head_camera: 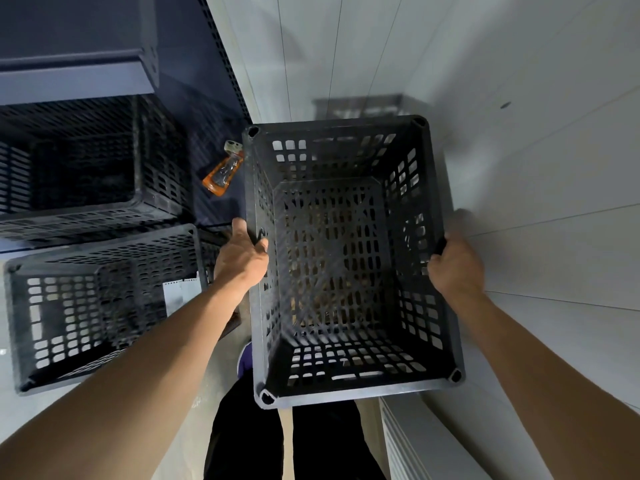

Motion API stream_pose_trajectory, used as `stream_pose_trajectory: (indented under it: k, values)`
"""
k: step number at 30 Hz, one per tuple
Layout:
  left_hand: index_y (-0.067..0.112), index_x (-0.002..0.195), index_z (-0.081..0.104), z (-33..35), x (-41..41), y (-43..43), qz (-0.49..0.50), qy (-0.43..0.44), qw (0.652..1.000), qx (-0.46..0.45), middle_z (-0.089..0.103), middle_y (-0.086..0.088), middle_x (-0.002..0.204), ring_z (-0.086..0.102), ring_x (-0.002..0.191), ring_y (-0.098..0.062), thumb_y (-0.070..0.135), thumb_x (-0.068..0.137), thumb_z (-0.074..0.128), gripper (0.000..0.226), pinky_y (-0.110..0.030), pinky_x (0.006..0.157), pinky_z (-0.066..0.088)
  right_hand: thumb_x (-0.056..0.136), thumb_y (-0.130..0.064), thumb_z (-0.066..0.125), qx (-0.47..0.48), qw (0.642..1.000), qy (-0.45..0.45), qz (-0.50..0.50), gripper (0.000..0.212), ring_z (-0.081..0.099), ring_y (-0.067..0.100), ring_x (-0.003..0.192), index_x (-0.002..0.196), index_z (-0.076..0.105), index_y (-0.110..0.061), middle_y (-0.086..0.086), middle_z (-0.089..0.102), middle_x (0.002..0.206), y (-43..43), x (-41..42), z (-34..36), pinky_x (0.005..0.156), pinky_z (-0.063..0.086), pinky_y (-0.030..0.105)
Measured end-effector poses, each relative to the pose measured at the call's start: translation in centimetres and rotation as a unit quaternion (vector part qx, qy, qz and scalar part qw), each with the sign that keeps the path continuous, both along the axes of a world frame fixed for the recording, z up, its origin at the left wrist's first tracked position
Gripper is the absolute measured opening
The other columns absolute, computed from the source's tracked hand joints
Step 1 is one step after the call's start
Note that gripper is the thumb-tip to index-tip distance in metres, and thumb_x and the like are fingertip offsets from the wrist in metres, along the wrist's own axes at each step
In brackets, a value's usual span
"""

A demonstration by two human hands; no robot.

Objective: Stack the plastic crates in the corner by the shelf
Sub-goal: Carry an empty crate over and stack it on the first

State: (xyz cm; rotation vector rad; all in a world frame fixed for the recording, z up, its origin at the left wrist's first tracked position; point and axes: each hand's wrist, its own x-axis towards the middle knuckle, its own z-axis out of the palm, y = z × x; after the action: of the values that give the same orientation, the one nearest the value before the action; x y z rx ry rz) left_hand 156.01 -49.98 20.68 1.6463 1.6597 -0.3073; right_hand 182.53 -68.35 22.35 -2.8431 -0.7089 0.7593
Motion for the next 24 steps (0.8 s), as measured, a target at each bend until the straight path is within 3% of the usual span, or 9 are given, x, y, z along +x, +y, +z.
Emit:
stream_pose_trajectory:
  k: [2, 5, 10, 13, 14, 16, 18, 20, 24]
  values:
    - [0.019, 0.113, 0.029, 0.1, -0.2, 0.3, -0.015, 0.008, 1.000, -0.007, 0.063, -0.018, 0.085, 0.067, 0.074, -0.035, 0.034, 0.102, 0.043, 0.023, -0.047, 0.066, 0.059, 0.088, -0.003, 0.056, 0.004, 1.000, 0.010, -0.001, 0.025, 0.057, 0.030, 0.084, 0.113, 0.053, -0.001, 0.012, 0.057, 0.091, 0.0, -0.2, 0.0, 0.068, 0.038, 0.030]
    - [0.020, 0.114, 0.030, 0.0, -0.5, -0.3, -0.009, 0.001, 1.000, 0.010, 0.064, -0.017, 0.087, 0.066, 0.075, -0.034, 0.037, 0.102, 0.042, 0.024, -0.046, 0.067, 0.058, 0.086, -0.005, 0.061, -0.021, 1.000, -0.006, 0.015, 0.036, 0.060, 0.036, 0.092, 0.120, 0.047, 0.001, 0.021, 0.060, 0.107, -0.2, -0.9, -0.4, 0.073, 0.048, 0.036]
    - [0.025, 0.140, 0.028, 0.5, -1.9, -4.0, -0.007, -0.010, 0.997, 0.073, 0.060, -0.007, 0.092, 0.065, 0.076, -0.033, 0.042, 0.101, 0.042, 0.045, -0.040, 0.065, 0.055, 0.081, -0.018, 0.072, -0.088, 0.993, -0.051, 0.062, 0.084, 0.040, 0.040, 0.122, 0.144, 0.021, 0.005, 0.027, 0.037, 0.136, -1.5, -3.6, -0.1, 0.100, 0.044, 0.046]
    - [0.019, 0.146, 0.024, 1.2, -3.3, -6.6, -0.029, -0.021, 0.996, 0.083, 0.057, -0.004, 0.091, 0.060, 0.060, -0.025, 0.040, 0.102, 0.043, 0.053, -0.028, 0.047, 0.045, 0.078, -0.026, 0.075, -0.105, 0.987, -0.091, 0.082, 0.098, 0.035, 0.039, 0.124, 0.148, 0.013, 0.002, 0.024, 0.029, 0.139, -2.3, -5.9, 1.0, 0.106, 0.036, 0.045]
    - [0.017, 0.146, 0.025, 1.4, -3.8, -7.3, -0.038, -0.023, 0.996, 0.077, 0.058, -0.004, 0.089, 0.056, 0.056, -0.020, 0.039, 0.102, 0.044, 0.053, -0.026, 0.044, 0.041, 0.077, -0.028, 0.075, -0.112, 0.984, -0.101, 0.099, 0.098, 0.034, 0.039, 0.125, 0.149, 0.014, 0.001, 0.023, 0.028, 0.140, -2.5, -6.8, 1.3, 0.108, 0.034, 0.045]
    - [0.014, 0.144, 0.027, 1.3, -4.9, -8.7, -0.068, -0.020, 0.996, 0.062, 0.063, -0.006, 0.090, 0.060, 0.061, -0.023, 0.041, 0.101, 0.044, 0.053, -0.031, 0.048, 0.048, 0.078, -0.028, 0.073, -0.115, 0.979, -0.110, 0.128, 0.091, 0.032, 0.037, 0.126, 0.149, 0.021, -0.003, 0.019, 0.026, 0.142, -2.8, -8.9, 1.9, 0.108, 0.036, 0.044]
    - [0.014, 0.144, 0.028, 1.3, -6.1, -9.6, -0.107, 0.006, 0.993, 0.044, 0.067, -0.013, 0.111, 0.068, 0.085, -0.032, 0.048, 0.100, 0.042, 0.057, -0.037, 0.067, 0.056, 0.082, -0.026, 0.068, -0.106, 0.982, -0.075, 0.138, 0.078, 0.031, 0.035, 0.126, 0.147, 0.028, -0.009, 0.016, 0.026, 0.143, -3.2, -11.5, 2.1, 0.107, 0.037, 0.044]
    - [0.015, 0.147, 0.029, 1.5, -7.4, -10.5, -0.129, 0.015, 0.991, 0.013, 0.061, -0.013, 0.129, 0.065, 0.101, -0.031, 0.054, 0.099, 0.041, 0.062, -0.036, 0.078, 0.052, 0.088, -0.024, 0.060, -0.097, 0.985, -0.016, 0.142, 0.062, 0.031, 0.033, 0.125, 0.144, 0.035, -0.014, 0.014, 0.028, 0.142, -3.7, -14.2, 1.9, 0.106, 0.037, 0.042]
    - [0.016, 0.130, 0.046, 1.5, -10.3, -11.9, -0.153, -0.043, 0.985, -0.065, 0.067, -0.008, 0.118, 0.065, 0.106, -0.030, 0.058, 0.094, 0.049, 0.056, -0.035, 0.085, 0.051, 0.095, -0.029, 0.050, -0.059, 0.984, 0.071, 0.151, 0.040, 0.037, 0.030, 0.121, 0.134, 0.052, -0.019, 0.010, 0.043, 0.135, -5.3, -20.1, 1.3, 0.102, 0.040, 0.040]
